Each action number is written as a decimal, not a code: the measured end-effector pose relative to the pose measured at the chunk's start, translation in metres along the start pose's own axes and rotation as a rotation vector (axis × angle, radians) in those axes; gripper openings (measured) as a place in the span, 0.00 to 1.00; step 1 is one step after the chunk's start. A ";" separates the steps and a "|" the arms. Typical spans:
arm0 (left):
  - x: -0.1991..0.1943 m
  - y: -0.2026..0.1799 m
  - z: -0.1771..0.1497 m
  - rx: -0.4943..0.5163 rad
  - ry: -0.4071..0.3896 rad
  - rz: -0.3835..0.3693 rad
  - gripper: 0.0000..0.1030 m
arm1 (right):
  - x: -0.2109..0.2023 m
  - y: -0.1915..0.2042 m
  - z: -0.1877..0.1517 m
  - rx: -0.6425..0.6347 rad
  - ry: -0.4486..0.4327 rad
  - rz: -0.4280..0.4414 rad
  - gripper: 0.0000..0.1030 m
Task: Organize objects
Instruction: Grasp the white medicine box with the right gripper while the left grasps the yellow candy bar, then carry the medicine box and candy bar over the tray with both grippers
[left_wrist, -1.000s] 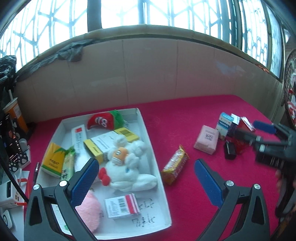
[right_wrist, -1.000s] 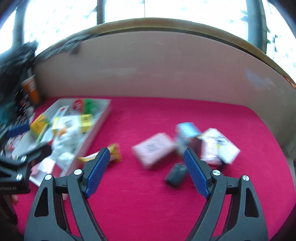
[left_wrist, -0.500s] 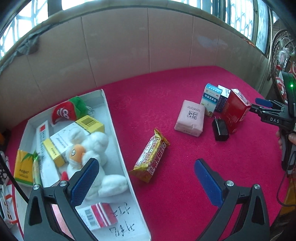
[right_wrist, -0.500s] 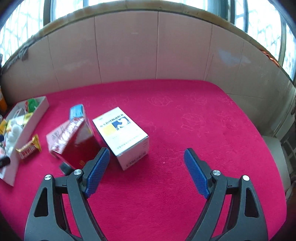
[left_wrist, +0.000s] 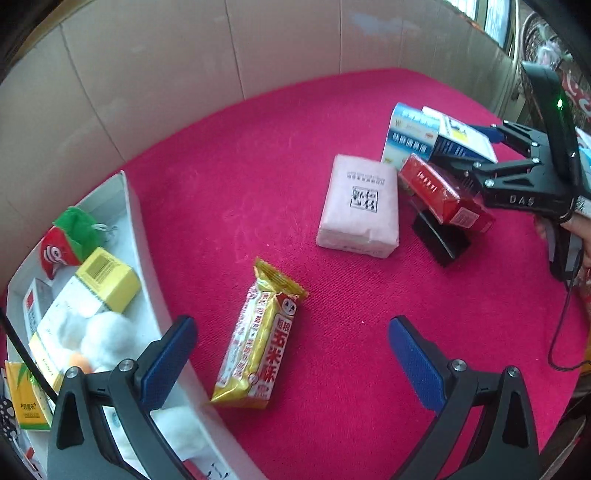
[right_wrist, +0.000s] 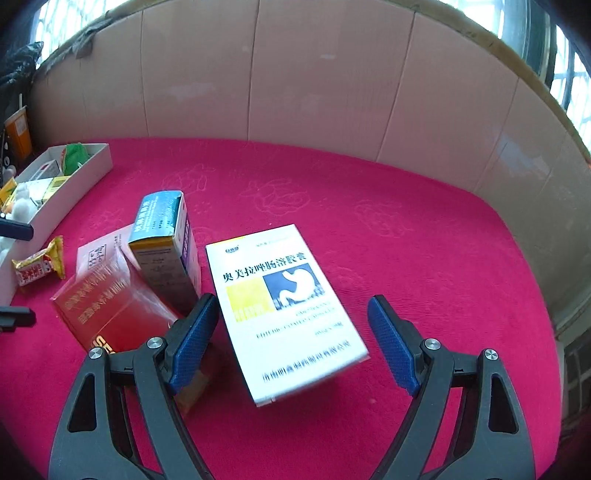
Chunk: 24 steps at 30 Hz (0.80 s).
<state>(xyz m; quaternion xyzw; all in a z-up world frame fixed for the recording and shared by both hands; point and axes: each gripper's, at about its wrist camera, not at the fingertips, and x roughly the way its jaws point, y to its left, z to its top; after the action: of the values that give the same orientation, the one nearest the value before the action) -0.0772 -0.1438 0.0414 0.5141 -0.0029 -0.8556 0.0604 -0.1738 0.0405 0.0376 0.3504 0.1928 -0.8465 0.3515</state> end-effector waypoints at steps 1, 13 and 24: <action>0.002 -0.003 -0.001 0.018 0.011 0.004 1.00 | 0.001 -0.001 -0.001 0.014 0.001 0.017 0.81; -0.012 -0.004 -0.023 -0.005 0.004 -0.104 0.43 | -0.028 -0.008 -0.029 0.128 -0.024 0.043 0.49; -0.044 -0.009 -0.038 -0.051 -0.114 -0.133 0.21 | -0.084 -0.015 -0.031 0.259 -0.150 0.061 0.49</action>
<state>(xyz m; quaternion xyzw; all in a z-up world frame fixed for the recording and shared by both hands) -0.0248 -0.1279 0.0613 0.4620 0.0497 -0.8853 0.0162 -0.1276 0.1071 0.0793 0.3345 0.0446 -0.8769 0.3423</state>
